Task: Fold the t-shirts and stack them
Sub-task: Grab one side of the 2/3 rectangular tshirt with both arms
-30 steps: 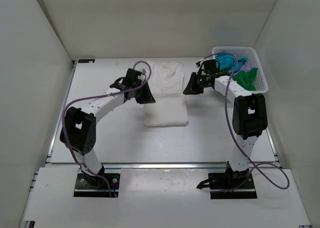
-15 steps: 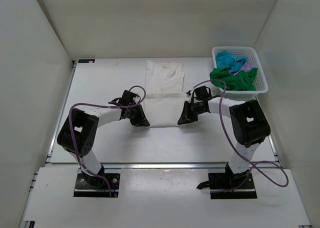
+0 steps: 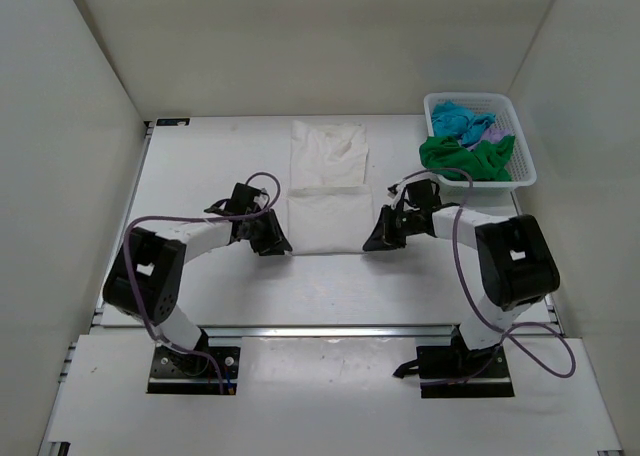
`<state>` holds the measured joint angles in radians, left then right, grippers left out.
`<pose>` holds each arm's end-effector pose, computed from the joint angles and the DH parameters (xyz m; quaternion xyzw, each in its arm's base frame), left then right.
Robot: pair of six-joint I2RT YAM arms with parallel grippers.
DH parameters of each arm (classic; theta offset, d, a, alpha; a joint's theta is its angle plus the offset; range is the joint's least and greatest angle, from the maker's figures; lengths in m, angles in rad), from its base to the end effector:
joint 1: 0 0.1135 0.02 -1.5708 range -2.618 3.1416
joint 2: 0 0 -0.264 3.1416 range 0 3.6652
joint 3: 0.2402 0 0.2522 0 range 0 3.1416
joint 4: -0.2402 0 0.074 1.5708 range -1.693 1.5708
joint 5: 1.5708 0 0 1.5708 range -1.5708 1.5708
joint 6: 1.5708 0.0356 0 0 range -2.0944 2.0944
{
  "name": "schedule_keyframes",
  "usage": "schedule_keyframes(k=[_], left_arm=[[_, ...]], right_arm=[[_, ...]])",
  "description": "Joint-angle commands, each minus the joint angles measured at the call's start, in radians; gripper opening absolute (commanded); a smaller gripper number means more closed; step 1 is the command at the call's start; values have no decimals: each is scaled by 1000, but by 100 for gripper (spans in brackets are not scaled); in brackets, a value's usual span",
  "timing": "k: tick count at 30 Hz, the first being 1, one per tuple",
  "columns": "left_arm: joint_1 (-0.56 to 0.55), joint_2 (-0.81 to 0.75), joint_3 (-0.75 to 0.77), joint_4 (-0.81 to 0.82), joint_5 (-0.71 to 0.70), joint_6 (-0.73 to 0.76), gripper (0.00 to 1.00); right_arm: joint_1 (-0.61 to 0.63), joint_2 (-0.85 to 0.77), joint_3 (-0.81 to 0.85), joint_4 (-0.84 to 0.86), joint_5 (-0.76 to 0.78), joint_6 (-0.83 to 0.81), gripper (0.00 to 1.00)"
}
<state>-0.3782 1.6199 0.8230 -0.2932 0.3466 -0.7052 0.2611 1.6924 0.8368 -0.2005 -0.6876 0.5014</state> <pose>0.2713 -0.1208 0.1486 -0.1152 0.9506 -0.2644 0.1146 0.2917 0.1013 0.1416 0.0240 0.9142 0.3917 0.1011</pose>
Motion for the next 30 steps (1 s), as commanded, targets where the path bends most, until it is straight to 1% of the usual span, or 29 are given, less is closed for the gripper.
schedule_keyframes(k=[1, 3, 5, 8, 10, 12, 14, 18, 21, 23, 24, 25, 28, 30], left_arm=[[24, -135, -4, -14, -8, 13, 40], [32, -141, -18, 9, 24, -19, 40], [22, -123, -1, 49, 40, -48, 40], [4, -66, 11, 126, 58, -88, 40], [-10, -3, 21, 156, 43, -117, 36], [-2, 46, 25, 157, 49, -116, 35], [1, 78, 22, 144, 14, -91, 34], [25, 78, -5, 112, 12, -51, 34], [41, 20, -33, 98, 19, -42, 41], [44, -59, -44, 83, -16, -27, 49], [41, -87, -47, 74, -24, -20, 52], [42, -103, -65, 71, -35, -34, 55], [45, -83, -85, 92, -6, -48, 55], [35, -42, -81, 114, 3, -60, 55]], right_arm=[[-11, -117, 15, 12, -21, 9, 0], [-17, -112, 22, 32, -38, 28, 1], [-19, -86, 39, 35, -36, 34, 0], [-23, -4, 53, 82, -10, 38, 0], [-26, 38, 50, 98, 9, 49, 0], [-20, 58, 35, 125, 22, 63, 0], [-28, 49, 6, 136, 39, 66, 0], [-46, 13, -37, 131, 54, 68, 0], [-45, -26, -36, 107, 34, 57, 2], [-54, -68, -39, 92, 37, 51, 13], [-59, -91, -45, 87, 46, 43, 16], [-68, -108, -53, 81, 49, 48, 21], [-95, -97, -71, 101, 28, 46, 27], [-97, -80, -73, 101, 37, 37, 31]])
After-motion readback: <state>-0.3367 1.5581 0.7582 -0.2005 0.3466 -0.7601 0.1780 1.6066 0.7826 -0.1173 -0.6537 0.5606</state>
